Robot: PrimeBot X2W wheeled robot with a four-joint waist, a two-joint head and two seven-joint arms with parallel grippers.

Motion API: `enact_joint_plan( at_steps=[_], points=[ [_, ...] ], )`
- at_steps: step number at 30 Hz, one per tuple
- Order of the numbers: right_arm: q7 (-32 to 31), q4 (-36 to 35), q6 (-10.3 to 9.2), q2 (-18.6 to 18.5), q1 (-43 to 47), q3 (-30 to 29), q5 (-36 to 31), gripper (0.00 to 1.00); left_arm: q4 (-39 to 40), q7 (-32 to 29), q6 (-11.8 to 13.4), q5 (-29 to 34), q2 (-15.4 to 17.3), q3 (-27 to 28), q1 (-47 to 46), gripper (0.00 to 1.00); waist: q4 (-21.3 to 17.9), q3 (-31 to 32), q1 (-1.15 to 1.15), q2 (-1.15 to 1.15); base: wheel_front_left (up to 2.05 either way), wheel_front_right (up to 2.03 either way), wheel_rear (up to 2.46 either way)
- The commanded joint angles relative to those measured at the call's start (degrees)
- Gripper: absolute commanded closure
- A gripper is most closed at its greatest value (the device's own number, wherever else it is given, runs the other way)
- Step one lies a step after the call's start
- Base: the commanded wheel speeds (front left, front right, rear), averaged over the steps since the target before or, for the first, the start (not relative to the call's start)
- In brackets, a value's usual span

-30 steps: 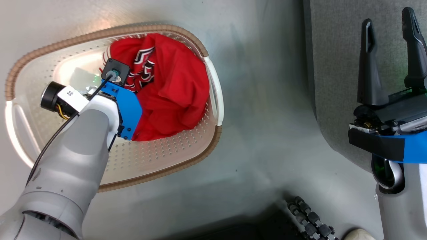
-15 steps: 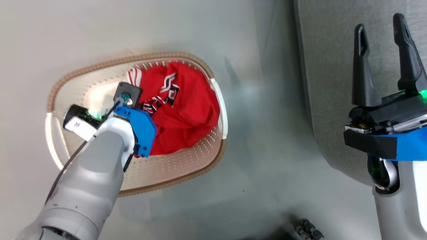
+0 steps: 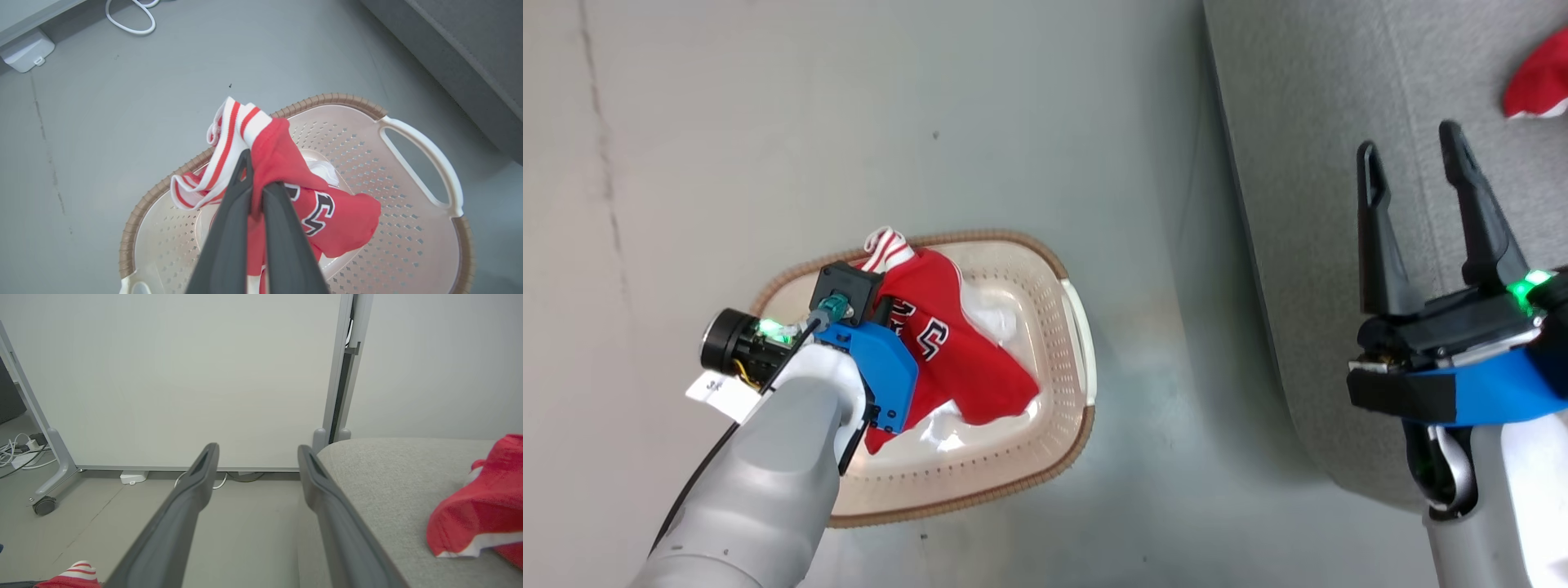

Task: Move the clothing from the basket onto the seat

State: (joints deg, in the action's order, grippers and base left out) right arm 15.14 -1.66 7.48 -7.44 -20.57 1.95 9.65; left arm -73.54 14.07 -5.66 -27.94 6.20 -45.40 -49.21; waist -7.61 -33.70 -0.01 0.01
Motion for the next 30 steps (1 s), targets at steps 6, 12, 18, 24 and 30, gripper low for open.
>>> enact_joint_plan(
  at_steps=[6,12,18,24,30],
  points=[
    [0.02,1.59,0.03,0.43,3.87,-0.16,-0.68,0.00,3.97,1.21,0.26,-1.09,1.42,1.76,2.80,1.00,2.09,10.08,0.01,-0.01,0.00,0.00,0.00],
    [0.02,2.85,0.03,0.70,7.30,-0.27,-1.10,0.00,13.61,1.17,1.38,0.20,3.88,4.64,7.30,1.00,3.37,16.46,0.01,-0.01,0.00,0.00,0.00],
    [0.02,3.62,0.03,1.22,9.73,0.28,-1.62,0.00,20.95,1.19,1.15,1.83,4.91,7.41,10.77,1.00,4.09,21.79,0.01,-0.01,0.00,0.00,0.00],
    [0.01,4.33,0.03,1.86,11.94,0.59,-2.06,0.00,28.34,1.19,0.71,3.44,4.69,10.48,12.98,1.00,4.60,25.92,0.01,-0.01,0.00,0.00,0.00],
    [0.02,4.83,0.03,2.31,13.72,0.74,-2.21,0.00,35.51,1.20,0.09,4.69,3.85,13.27,14.33,1.00,4.84,28.57,0.01,-0.01,0.00,0.00,0.00]
  ],
)
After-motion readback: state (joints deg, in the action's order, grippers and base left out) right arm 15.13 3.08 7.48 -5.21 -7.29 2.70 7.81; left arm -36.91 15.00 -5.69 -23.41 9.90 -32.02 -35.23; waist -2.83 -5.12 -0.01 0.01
